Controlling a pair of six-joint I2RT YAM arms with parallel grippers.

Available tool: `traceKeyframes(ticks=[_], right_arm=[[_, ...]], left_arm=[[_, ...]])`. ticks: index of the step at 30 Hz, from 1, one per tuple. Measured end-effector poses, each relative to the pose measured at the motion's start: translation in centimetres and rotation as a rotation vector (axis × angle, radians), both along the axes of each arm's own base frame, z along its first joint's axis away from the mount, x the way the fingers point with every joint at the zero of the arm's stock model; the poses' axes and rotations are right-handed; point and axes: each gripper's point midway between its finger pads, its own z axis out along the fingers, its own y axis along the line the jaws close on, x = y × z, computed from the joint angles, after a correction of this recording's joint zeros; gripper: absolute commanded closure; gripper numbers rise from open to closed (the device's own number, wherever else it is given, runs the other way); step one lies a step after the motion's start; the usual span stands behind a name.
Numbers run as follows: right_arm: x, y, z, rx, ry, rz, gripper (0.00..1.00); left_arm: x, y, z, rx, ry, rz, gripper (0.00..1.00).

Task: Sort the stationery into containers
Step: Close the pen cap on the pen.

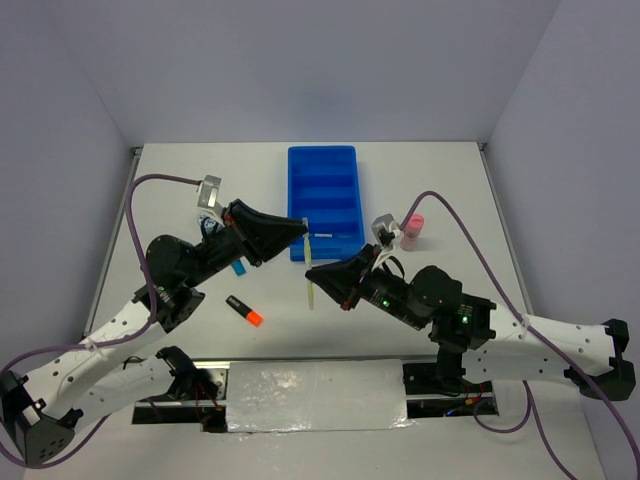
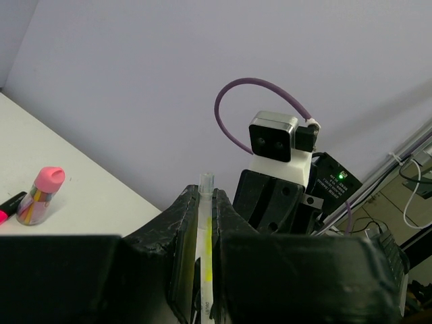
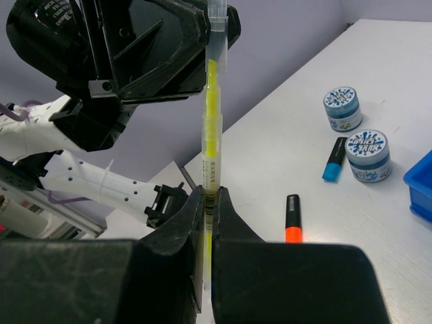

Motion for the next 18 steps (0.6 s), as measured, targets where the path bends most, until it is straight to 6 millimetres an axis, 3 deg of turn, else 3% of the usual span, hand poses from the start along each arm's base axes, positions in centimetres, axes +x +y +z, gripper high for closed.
traceKeyframes(ticks=[8, 18], right_arm=[[0.6, -0.1, -0.1, -0.023, -0.009, -0.027, 1.00], [2.0, 0.2, 1.2, -0.067, -0.105, -0.072, 1.00]], left_arm=[[0.0, -0.1, -0.5, 0.005, 0.008, -0.004, 1.00], [0.0, 0.1, -0.1, -0.016, -0.009, 0.005, 1.00]])
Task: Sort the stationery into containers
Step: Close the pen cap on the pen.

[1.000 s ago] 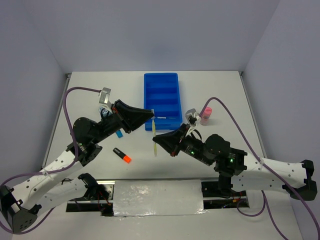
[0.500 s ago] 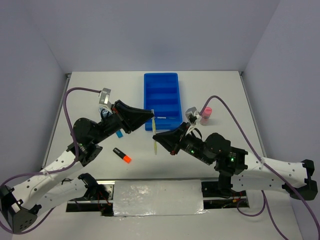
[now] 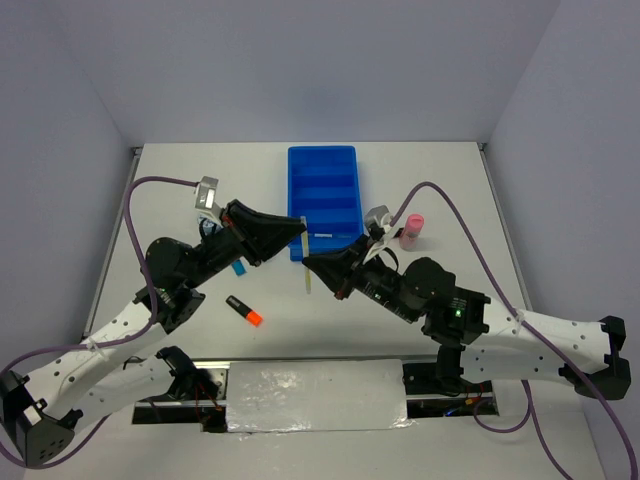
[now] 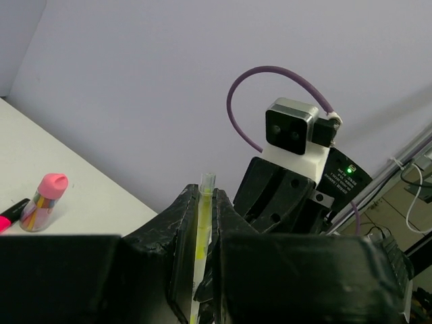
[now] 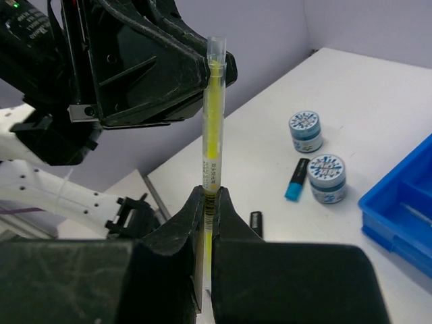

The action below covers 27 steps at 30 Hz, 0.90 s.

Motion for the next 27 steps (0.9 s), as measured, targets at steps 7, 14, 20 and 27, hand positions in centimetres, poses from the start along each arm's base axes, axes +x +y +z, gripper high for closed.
traceKeyframes(ticks=[7, 14, 20, 27], right_arm=[[0.9, 0.3, 0.8, -0.087, -0.111, -0.010, 1.00], [0.9, 0.5, 1.8, -0.082, -0.150, 0.004, 1.00], [1.2, 0.5, 1.4, -0.096, -0.142, -0.007, 1.00], [1.4, 0.4, 1.9, -0.078, -0.144, -0.021, 1.00]], left_arm=[[0.6, 0.3, 1.1, 0.050, -0.027, 0.051, 0.67], [0.7, 0.0, 1.4, 0.127, -0.051, 0.061, 0.79], [0.9, -0.1, 0.9, 0.146, -0.051, 0.064, 0.73], [0.7, -0.8, -0.6, 0.189, -0.022, 0.024, 0.54]])
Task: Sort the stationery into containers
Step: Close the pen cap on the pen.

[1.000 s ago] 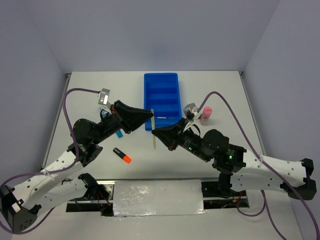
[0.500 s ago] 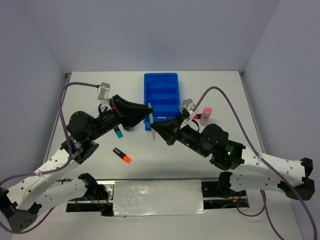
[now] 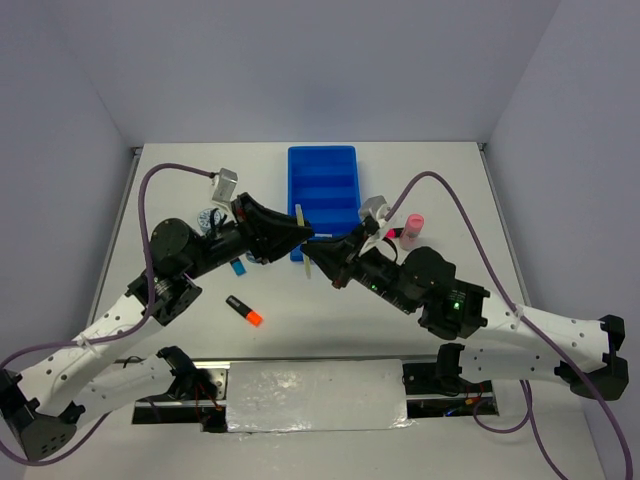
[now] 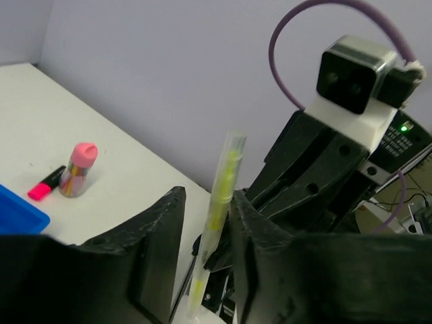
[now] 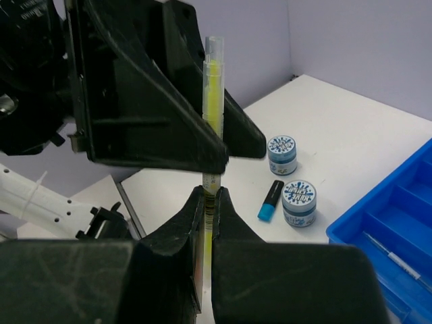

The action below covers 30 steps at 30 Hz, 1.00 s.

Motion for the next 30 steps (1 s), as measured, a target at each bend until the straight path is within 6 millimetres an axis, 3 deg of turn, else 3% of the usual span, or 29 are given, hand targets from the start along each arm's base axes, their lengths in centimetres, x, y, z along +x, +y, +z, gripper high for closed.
traceKeyframes(ticks=[2, 5, 6, 10, 12, 14, 17, 19, 20, 24, 26, 27, 28, 29, 30], right_arm=[[0.0, 0.0, 0.3, 0.006, -0.002, -0.001, 1.00], [0.1, -0.1, 0.4, 0.005, -0.002, -0.004, 1.00], [0.0, -0.1, 0.3, 0.003, 0.000, -0.004, 1.00], [0.0, -0.1, 0.4, 0.008, 0.001, -0.004, 1.00], [-0.1, 0.0, 0.4, 0.011, 0.004, 0.002, 0.68], [-0.3, 0.2, 0.5, 0.016, 0.003, 0.021, 0.49], [-0.8, 0.5, 0.6, 0.019, 0.002, 0.065, 0.42], [-0.9, 0.7, 0.5, 0.019, 0.006, 0.090, 0.44], [-1.0, 0.8, 0.4, 0.017, 0.007, 0.098, 0.63], [-2.0, 1.5, 0.5, 0.030, 0.010, 0.169, 0.86], [-2.2, 1.6, 0.6, 0.037, 0.009, 0.180, 1.00], [-2.2, 1.6, 0.7, 0.039, 0.009, 0.183, 1.00], [-2.2, 1.7, 0.7, 0.044, 0.006, 0.185, 1.00], [-2.2, 1.7, 0.8, 0.050, 0.004, 0.185, 1.00], [-2.3, 1.8, 0.8, 0.056, 0.002, 0.192, 1.00]], left_arm=[[0.0, -0.2, -0.6, 0.016, 0.014, -0.012, 0.54], [-0.3, -0.3, -0.5, 0.016, 0.013, -0.027, 0.79], [-0.4, -0.3, -0.5, 0.019, 0.004, -0.029, 0.91], [-0.7, -0.3, -0.4, 0.026, -0.018, -0.036, 1.00], [-0.8, -0.3, -0.4, 0.028, -0.029, -0.042, 1.00], [-1.2, -0.4, -0.3, 0.035, -0.054, -0.065, 1.00], [-2.5, -0.5, -0.1, 0.041, -0.089, -0.125, 1.00], [-3.4, -0.6, 0.2, 0.043, -0.126, -0.167, 1.00], [-3.8, -0.6, 0.4, 0.040, -0.142, -0.186, 1.00], [-4.2, -0.6, 0.6, 0.042, -0.170, -0.207, 1.00], [-4.3, -0.6, 0.6, 0.043, -0.184, -0.209, 0.91], [-4.3, -0.5, 0.7, 0.042, -0.186, -0.206, 0.83], [-4.2, -0.5, 0.7, 0.041, -0.186, -0.202, 0.72], [-4.1, -0.5, 0.8, 0.040, -0.186, -0.194, 0.45], [-3.7, -0.4, 0.8, 0.043, -0.179, -0.174, 0.34]])
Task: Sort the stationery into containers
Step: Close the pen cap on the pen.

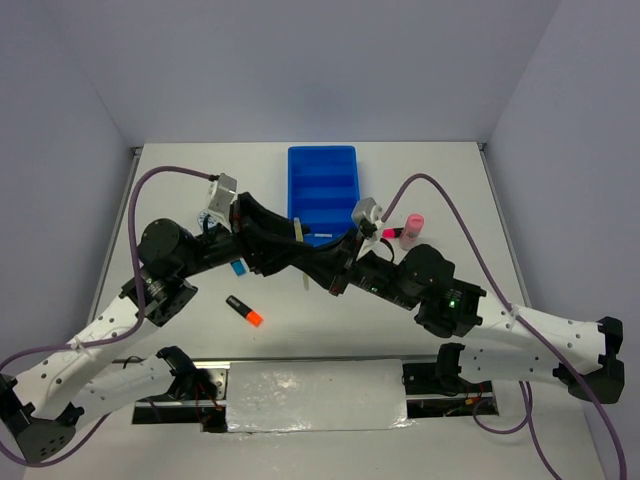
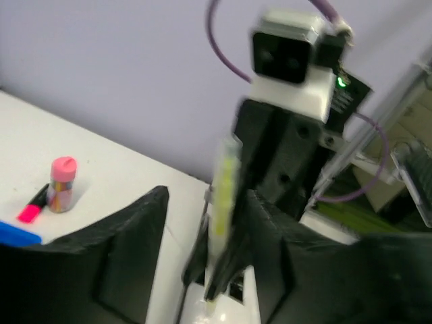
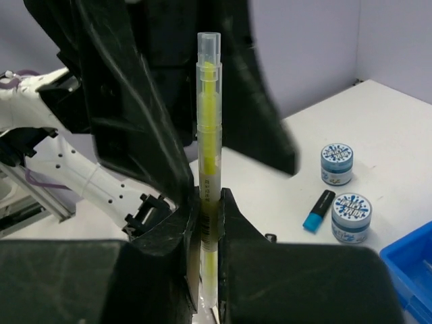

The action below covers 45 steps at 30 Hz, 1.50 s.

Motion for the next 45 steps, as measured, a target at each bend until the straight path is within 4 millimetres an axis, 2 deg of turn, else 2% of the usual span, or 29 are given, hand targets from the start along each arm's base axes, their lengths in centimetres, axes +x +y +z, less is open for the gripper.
traceKeyframes(ticks=[2, 4, 9, 14, 24, 30, 34, 38, 41, 45], right_arm=[[0.0, 0.1, -0.5, -0.005, 0.004, 0.002, 1.00], [0.1, 0.1, -1.2, -0.017, 0.010, -0.003, 1.00], [0.4, 0.1, -3.0, -0.045, 0.033, -0.022, 1.00], [0.4, -0.3, -3.1, -0.042, 0.044, -0.029, 1.00], [0.6, -0.5, -3.3, -0.058, 0.048, -0.044, 1.00], [0.7, -0.5, -3.1, -0.062, 0.046, -0.049, 1.00], [0.9, -0.6, -3.2, -0.068, 0.047, -0.057, 1.00], [1.1, -0.4, -2.9, -0.081, 0.045, -0.068, 1.00], [1.3, -0.2, -2.7, -0.095, 0.043, -0.072, 1.00], [1.5, -0.1, -2.6, -0.109, 0.037, -0.076, 1.00]], left_arm=[[1.1, 0.2, 0.1, 0.006, 0.036, 0.064, 0.17], [2.2, 0.6, 0.4, 0.014, 0.069, 0.130, 0.15], [4.2, 2.1, 1.9, -0.001, 0.095, 0.279, 0.20], [4.6, 2.5, 2.2, -0.007, 0.100, 0.317, 0.37], [4.6, 1.9, 1.6, 0.013, 0.110, 0.291, 0.36], [4.1, 1.7, 2.1, 0.000, 0.094, 0.259, 0.49], [3.7, 1.6, 2.3, -0.002, 0.085, 0.238, 0.67], [3.4, 1.5, 2.8, -0.017, 0.067, 0.222, 0.75], [3.3, 1.5, 3.1, -0.025, 0.056, 0.215, 0.85], [3.2, 1.5, 3.3, -0.028, 0.045, 0.211, 0.91]])
